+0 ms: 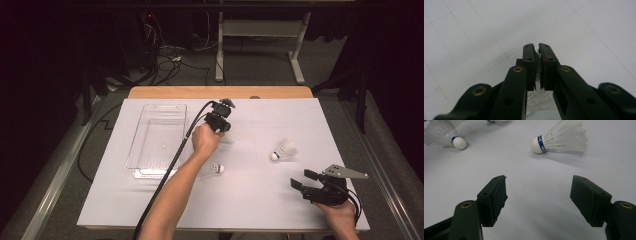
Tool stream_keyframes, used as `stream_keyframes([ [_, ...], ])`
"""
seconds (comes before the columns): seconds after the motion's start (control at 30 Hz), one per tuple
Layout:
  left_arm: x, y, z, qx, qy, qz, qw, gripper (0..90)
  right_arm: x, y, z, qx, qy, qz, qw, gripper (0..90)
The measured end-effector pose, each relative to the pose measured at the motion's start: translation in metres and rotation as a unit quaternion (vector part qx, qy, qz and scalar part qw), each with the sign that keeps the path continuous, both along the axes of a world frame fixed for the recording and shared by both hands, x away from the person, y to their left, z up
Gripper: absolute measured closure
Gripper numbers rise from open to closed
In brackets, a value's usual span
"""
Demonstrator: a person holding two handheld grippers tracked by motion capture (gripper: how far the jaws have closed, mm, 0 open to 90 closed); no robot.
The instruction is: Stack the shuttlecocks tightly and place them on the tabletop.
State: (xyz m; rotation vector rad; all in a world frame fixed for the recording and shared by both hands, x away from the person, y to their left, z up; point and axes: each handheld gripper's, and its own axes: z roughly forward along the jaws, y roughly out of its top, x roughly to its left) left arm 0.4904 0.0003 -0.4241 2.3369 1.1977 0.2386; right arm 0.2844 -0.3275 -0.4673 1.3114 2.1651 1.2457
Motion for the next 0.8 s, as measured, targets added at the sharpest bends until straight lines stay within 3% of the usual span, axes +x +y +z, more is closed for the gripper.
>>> stream_keyframes([
  [0.17, -0.0001, -0.0039, -0.0012, -0.011, 0.008, 0.002, 0.9999, 79.3, 0.0, 0.0005, 0.0, 0.0, 0.0, 0.0, 1.0, 29.5],
  [0.27, 0.0012, -0.0044, -0.0054, -0.002, 0.016, 0.004, 0.9999, 68.8, -0.0001, 0.0009, 0.0002, -0.002, -0.001, 0.0, 1.0, 29.5],
  [0.37, 0.0022, -0.0028, -0.0041, -0.021, 0.02, 0.009, 0.9995, 65.6, -0.001, -0.0004, 0.0009, 0.002, -0.002, -0.004, 1.0, 29.6],
  [0.47, -0.0005, -0.0068, -0.0051, -0.004, 0.016, -0.001, 0.9999, 61.3, -0.0006, -0.0003, 0.0006, 0.001, 0.0, -0.004, 1.0, 29.6],
  [0.53, 0.0, -0.0065, -0.0041, -0.013, 0.016, 0.004, 0.9998, 59.3, -0.0014, 0.0001, 0.0014, 0.0, -0.007, -0.005, 1.0, 29.8],
  [0.67, -0.0003, -0.0072, -0.0059, -0.005, 0.02, 0.002, 0.9998, 56.4, -0.0018, -0.0001, 0.0016, 0.0, -0.007, -0.005, 1.0, 29.8],
  [0.8, 0.0016, -0.0053, -0.0054, -0.016, 0.025, 0.005, 0.9995, 54.7, -0.0011, -0.0007, 0.0012, 0.0, -0.006, -0.006, 1.0, 29.7],
])
